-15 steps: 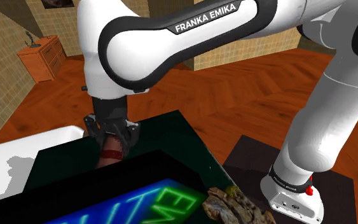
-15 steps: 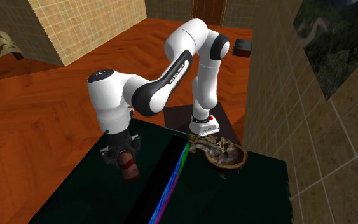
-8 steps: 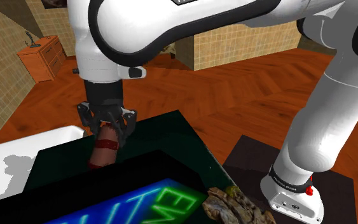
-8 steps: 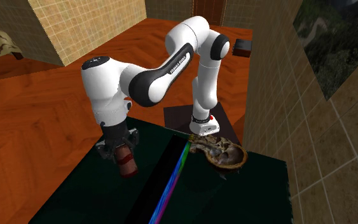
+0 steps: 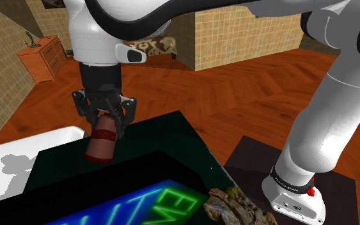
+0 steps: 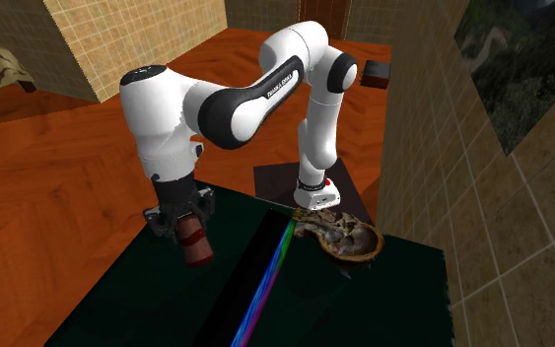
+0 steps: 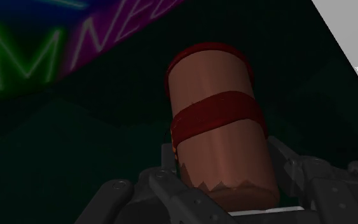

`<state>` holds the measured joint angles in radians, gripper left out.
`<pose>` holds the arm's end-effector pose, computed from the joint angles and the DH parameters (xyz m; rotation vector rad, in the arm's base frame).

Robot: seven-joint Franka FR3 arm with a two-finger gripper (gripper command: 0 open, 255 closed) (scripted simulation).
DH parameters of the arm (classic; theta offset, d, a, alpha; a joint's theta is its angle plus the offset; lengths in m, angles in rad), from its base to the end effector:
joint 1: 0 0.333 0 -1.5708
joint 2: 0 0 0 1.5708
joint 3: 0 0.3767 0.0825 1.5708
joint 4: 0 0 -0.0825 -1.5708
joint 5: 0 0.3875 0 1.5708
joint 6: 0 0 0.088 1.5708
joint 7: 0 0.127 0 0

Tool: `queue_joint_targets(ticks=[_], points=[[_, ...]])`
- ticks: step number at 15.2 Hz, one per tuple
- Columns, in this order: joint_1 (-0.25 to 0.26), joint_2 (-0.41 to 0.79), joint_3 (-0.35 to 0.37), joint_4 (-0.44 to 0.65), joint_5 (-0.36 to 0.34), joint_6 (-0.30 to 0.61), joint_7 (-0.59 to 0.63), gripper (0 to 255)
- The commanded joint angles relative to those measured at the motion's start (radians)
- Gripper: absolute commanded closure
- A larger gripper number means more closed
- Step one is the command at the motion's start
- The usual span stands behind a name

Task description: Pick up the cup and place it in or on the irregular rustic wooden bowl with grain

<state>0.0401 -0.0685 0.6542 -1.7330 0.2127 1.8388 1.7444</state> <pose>0.4117 0.3861 0.6437 -2.5068 1.5160 0.1502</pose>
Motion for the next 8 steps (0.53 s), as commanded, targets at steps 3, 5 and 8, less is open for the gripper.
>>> queue_joint_targets(ticks=[3, 5, 8], points=[[0.013, -0.154, -0.017, -0.126, 0.095, -0.004, -0.025, 255], [0.031, -0.236, -0.03, -0.191, 0.14, -0.011, -0.034, 255], [0.067, -0.352, -0.05, -0.279, 0.199, -0.028, -0.037, 255]])
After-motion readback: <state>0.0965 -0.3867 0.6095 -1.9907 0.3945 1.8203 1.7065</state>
